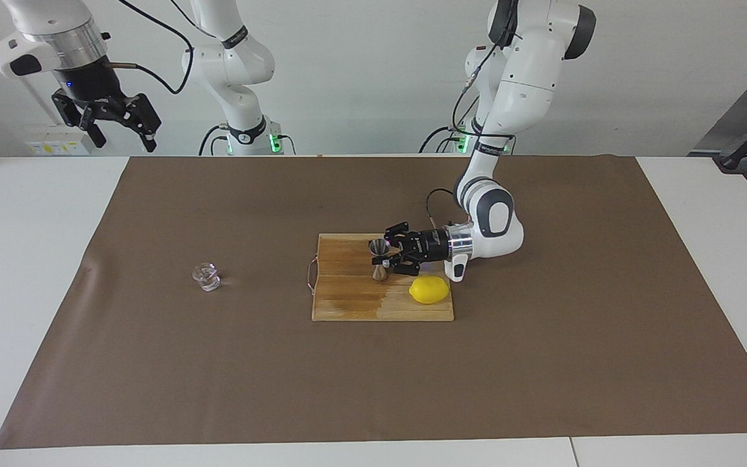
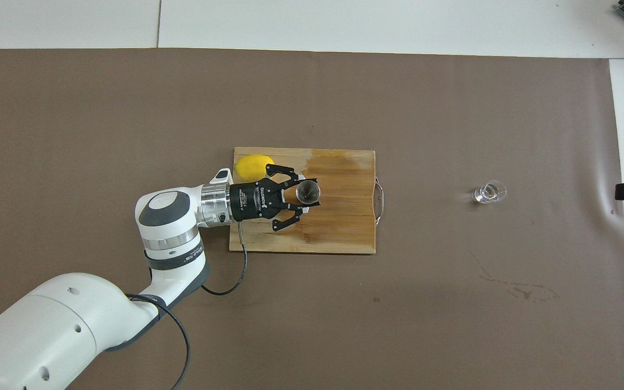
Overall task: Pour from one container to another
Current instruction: 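Lower the metal cup onto the board and open the left gripper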
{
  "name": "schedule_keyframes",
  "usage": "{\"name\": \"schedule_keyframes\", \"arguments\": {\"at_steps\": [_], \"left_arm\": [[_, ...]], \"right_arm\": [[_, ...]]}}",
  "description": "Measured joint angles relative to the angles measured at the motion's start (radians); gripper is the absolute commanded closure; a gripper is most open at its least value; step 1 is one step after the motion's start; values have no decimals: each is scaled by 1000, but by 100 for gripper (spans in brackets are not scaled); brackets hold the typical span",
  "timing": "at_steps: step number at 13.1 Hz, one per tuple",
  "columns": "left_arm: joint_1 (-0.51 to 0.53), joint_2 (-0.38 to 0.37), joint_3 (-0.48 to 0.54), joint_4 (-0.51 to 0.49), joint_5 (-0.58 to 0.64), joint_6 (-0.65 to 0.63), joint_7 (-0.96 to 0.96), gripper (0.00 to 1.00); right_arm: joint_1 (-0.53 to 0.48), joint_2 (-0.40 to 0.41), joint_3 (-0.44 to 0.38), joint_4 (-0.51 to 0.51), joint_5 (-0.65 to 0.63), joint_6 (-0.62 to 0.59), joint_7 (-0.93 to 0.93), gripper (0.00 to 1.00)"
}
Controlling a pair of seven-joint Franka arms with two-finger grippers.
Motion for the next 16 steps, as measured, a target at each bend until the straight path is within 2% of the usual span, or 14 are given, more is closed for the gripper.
{"name": "schedule_keyframes", "arguments": {"at_steps": [2, 4, 6, 8, 16], "left_arm": [[0, 1, 0, 0, 0, -3, 8, 54], [0, 2, 1, 0, -1, -4, 13, 46], [0, 13, 2, 0, -1, -4, 23, 28], [0, 22, 3, 0, -1, -4, 29, 1], [3, 22, 7, 1, -1, -4, 31, 0]], "right_arm": [[0, 0, 0, 0, 0, 0, 0, 0], [0, 0, 0, 0, 0, 0, 0, 0], [0, 0, 0, 0, 0, 0, 0, 0], [0, 0, 0, 0, 0, 0, 0, 0], [0, 0, 0, 0, 0, 0, 0, 0]]}}
